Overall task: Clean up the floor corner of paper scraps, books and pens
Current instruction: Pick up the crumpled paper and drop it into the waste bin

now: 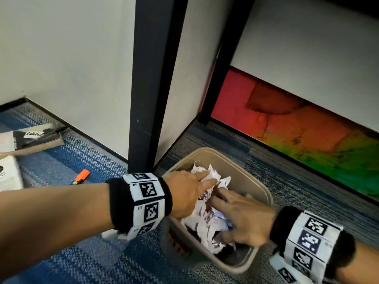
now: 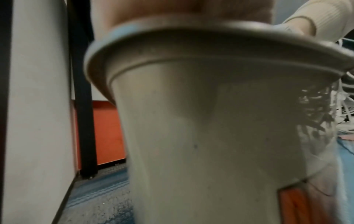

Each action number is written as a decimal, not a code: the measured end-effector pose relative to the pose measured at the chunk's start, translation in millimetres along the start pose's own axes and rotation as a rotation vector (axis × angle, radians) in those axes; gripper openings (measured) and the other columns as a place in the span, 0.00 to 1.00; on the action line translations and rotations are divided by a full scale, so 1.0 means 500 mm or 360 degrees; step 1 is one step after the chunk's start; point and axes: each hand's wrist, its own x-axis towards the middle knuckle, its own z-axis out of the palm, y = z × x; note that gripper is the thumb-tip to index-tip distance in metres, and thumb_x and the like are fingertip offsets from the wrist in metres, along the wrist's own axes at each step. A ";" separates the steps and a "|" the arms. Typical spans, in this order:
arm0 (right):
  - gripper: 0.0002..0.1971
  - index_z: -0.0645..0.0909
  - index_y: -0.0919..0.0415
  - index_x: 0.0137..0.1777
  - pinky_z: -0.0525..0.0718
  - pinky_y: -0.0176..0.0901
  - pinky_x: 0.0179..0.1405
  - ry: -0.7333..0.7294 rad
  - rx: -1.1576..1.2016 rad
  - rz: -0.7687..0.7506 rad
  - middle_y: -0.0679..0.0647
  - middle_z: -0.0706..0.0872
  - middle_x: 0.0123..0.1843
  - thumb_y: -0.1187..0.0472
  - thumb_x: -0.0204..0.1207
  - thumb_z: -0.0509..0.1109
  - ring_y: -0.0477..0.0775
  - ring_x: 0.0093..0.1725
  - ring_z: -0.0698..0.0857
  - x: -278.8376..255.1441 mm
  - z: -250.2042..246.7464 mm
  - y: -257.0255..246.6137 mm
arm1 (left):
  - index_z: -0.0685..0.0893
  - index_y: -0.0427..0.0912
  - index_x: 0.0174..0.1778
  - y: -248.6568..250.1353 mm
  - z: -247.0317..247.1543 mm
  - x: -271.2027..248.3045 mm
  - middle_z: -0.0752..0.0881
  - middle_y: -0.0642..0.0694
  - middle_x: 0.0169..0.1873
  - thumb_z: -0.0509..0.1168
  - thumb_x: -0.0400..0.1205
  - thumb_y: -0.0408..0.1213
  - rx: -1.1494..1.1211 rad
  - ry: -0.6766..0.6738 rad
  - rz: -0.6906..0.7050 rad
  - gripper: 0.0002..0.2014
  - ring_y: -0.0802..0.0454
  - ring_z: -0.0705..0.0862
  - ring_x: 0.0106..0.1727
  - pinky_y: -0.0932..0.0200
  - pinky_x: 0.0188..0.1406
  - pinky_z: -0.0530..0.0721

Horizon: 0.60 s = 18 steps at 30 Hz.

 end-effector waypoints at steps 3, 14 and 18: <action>0.42 0.58 0.43 0.72 0.64 0.67 0.73 -0.0042 -0.0149 0.0073 0.48 0.62 0.72 0.32 0.63 0.74 0.54 0.73 0.63 0.020 -0.028 0.021 | 0.38 0.52 0.86 -0.005 -0.022 0.010 0.39 0.47 0.86 0.58 0.86 0.44 0.0083 0.0025 -0.0173 0.40 0.41 0.65 0.81 0.51 0.77 0.67; 0.54 0.57 0.47 0.76 0.74 0.60 0.68 0.0167 -0.0155 -0.0002 0.51 0.66 0.73 0.24 0.55 0.73 0.56 0.68 0.71 0.092 -0.086 0.017 | 0.42 0.49 0.86 -0.065 -0.024 -0.013 0.39 0.48 0.86 0.60 0.83 0.58 0.0009 0.0390 -0.0296 0.43 0.41 0.80 0.68 0.48 0.61 0.83; 0.48 0.72 0.46 0.72 0.83 0.48 0.59 0.0406 -0.0021 -0.0092 0.42 0.79 0.66 0.16 0.57 0.61 0.46 0.61 0.80 0.069 -0.124 0.026 | 0.64 0.51 0.80 -0.064 -0.040 -0.036 0.51 0.51 0.86 0.60 0.85 0.49 -0.0038 0.0585 -0.0231 0.26 0.42 0.82 0.67 0.48 0.58 0.82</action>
